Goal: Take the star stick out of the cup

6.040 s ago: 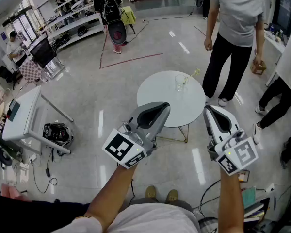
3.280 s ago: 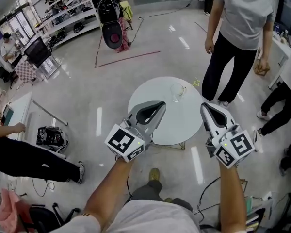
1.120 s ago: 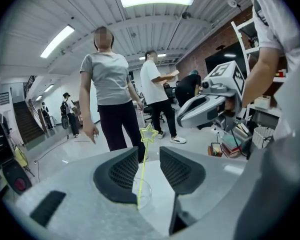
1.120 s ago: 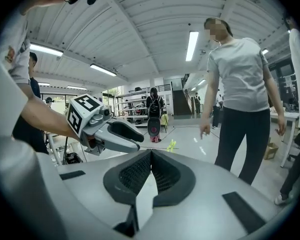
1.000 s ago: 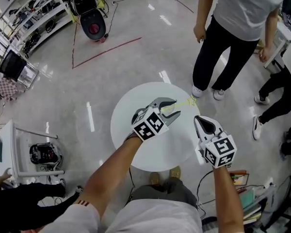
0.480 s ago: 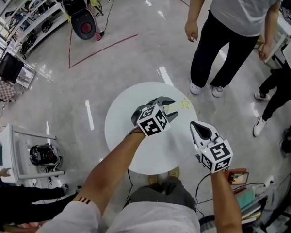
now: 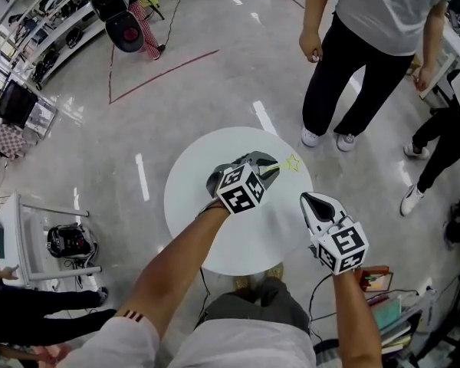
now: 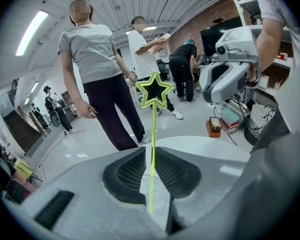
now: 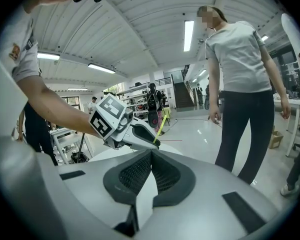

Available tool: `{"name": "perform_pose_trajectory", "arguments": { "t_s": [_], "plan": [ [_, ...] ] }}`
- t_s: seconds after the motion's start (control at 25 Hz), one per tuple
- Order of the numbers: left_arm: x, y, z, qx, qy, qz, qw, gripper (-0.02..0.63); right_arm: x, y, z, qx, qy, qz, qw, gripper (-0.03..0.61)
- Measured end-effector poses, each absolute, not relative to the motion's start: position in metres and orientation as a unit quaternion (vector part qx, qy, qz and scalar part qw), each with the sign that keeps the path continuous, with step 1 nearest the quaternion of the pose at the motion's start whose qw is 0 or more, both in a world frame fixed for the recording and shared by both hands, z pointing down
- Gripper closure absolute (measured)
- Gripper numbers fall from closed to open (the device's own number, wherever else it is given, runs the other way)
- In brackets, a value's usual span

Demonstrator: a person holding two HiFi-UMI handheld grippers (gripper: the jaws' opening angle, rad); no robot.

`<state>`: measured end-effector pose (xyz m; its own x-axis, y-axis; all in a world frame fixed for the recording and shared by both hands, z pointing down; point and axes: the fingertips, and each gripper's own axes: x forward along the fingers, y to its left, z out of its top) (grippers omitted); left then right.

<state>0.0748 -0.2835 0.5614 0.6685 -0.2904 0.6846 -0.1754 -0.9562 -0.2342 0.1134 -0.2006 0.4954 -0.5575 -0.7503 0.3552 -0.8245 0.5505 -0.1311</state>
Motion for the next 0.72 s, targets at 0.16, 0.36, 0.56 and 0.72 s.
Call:
{"name": "perform_pose_trajectory", "arguments": {
  "t_s": [0.16, 0.36, 0.56, 0.72],
  "plan": [
    [0.075, -0.283, 0.558, -0.912, 0.132, -0.381, 0.075, 0.583, 0.114, -0.2, 0.494, 0.452, -0.871, 0.143, 0.129, 0.568],
    [0.071, -0.284, 0.547, -0.919, 0.147, -0.358, 0.078, 0.586, 0.112, -0.202, 0.494, 0.449, -0.873, 0.142, 0.128, 0.568],
    [0.063, -0.288, 0.517, -0.934, 0.184, -0.297, 0.069, 0.586, 0.107, -0.204, 0.489, 0.443, -0.877, 0.139, 0.124, 0.568],
    [0.053, -0.291, 0.491, -0.944, 0.214, -0.246, 0.054, 0.586, 0.1, -0.209, 0.482, 0.438, -0.881, 0.134, 0.117, 0.568]
  ]
}}
